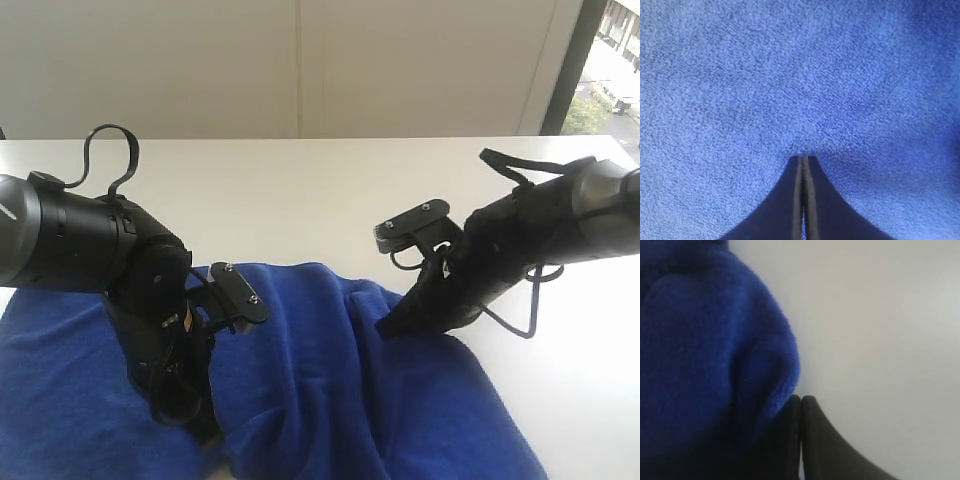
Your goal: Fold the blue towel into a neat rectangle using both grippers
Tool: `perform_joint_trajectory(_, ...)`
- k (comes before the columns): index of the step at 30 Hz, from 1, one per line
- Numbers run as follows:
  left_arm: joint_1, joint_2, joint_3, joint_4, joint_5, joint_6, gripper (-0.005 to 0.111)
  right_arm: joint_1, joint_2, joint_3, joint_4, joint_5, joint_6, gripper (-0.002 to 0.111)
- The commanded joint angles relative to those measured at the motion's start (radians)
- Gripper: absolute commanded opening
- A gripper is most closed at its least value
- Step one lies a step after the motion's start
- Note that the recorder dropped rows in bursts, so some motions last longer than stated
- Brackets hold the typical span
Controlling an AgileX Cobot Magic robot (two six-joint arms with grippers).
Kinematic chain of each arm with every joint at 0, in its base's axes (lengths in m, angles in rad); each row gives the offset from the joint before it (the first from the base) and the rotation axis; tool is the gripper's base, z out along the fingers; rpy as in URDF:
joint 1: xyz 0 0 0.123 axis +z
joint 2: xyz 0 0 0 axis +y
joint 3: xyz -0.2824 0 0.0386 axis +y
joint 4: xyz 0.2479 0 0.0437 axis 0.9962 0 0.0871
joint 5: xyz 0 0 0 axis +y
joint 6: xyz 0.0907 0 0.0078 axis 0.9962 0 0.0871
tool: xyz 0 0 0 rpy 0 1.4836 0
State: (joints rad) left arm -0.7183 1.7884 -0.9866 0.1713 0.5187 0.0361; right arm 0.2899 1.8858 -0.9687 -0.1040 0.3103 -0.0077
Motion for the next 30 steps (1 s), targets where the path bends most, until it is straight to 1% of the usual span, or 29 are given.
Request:
perform_joint_trajectory(1, -0.003, 0.019, 0.009, -0.012, 0.003, -0.001, 0.0, 0.022, 0.001, 0.005, 0.254, 0.054, -0.257, 0.0)
perform_joint_trajectory(2, -0.003, 0.019, 0.009, -0.012, 0.003, -0.001, 0.0, 0.028, 0.001, 0.005, 0.349, 0.064, -0.352, 0.0)
perform_joint_trajectory(3, -0.003, 0.019, 0.009, -0.012, 0.003, -0.001, 0.0, 0.034, -0.001, 0.005, 0.401, 0.064, -0.38, 0.0)
perform_joint_trajectory(4, -0.003, 0.019, 0.009, -0.012, 0.003, -0.001, 0.0, 0.045, -0.009, 0.005, 0.483, 0.057, -0.468, 0.0)
perform_joint_trajectory(5, -0.003, 0.019, 0.009, -0.012, 0.003, -0.001, 0.0, 0.051, -0.014, 0.005, 0.515, 0.049, -0.497, 0.0)
perform_joint_trajectory(7, -0.003, 0.019, 0.009, -0.012, 0.006, -0.001, 0.0, 0.083, -0.046, 0.005, 0.636, 0.033, -0.602, 0.0)
perform_joint_trajectory(12, -0.003, 0.019, 0.009, -0.012, 0.006, -0.001, 0.0, 0.145, -0.058, 0.005, 0.639, 0.042, -0.618, 0.0)
perform_joint_trajectory(15, -0.003, 0.019, 0.009, -0.012, 0.006, -0.001, 0.0, 0.173, -0.11, 0.003, 0.667, 0.037, -0.618, 0.0)
perform_joint_trajectory(22, -0.003, 0.019, 0.009, -0.012, 0.006, -0.001, 0.0, 0.209, -0.128, 0.005, 0.706, 0.137, -0.693, 0.0)
perform_joint_trajectory(24, -0.003, 0.019, 0.009, -0.012, 0.006, -0.001, 0.0, 0.212, -0.13, 0.005, 0.706, 0.134, -0.715, 0.0)
perform_joint_trajectory(27, -0.003, 0.019, 0.009, -0.012, 0.006, -0.001, 0.0, 0.197, -0.165, 0.003, 0.706, 0.076, -0.715, 0.0)
perform_joint_trajectory(29, -0.003, 0.019, 0.009, -0.012, 0.006, -0.001, 0.0, 0.177, -0.196, 0.003, 0.706, 0.039, -0.701, 0.003)
perform_joint_trajectory(30, -0.003, 0.019, 0.009, -0.012, 0.008, -0.001, 0.0, 0.163, -0.208, 0.003, 0.706, 0.022, -0.701, 0.008)
